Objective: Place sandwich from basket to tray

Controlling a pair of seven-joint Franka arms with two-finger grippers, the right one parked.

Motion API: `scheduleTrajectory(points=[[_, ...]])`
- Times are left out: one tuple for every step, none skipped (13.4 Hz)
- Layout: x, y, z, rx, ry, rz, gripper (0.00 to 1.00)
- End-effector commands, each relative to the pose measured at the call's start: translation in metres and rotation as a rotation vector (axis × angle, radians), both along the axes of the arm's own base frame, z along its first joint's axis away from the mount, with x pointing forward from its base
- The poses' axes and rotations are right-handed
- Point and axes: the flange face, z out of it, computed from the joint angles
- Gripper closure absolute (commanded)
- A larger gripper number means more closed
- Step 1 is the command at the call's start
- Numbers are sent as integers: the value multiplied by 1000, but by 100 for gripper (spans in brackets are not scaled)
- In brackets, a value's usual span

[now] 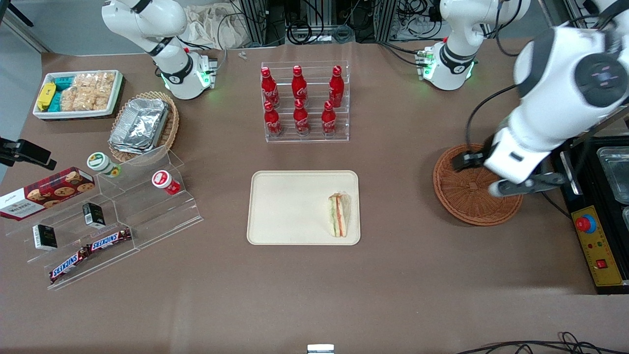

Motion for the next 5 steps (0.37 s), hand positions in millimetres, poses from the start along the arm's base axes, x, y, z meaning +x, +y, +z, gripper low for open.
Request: scheduleTrajectory(points=[[-16, 28, 6, -3, 42, -96, 0], [-12, 31, 13, -5, 35, -118, 0], [-5, 34, 17, -7, 25, -101, 0], [-1, 39, 22, -8, 20, -98, 0], [3, 37, 24, -6, 18, -100, 0]])
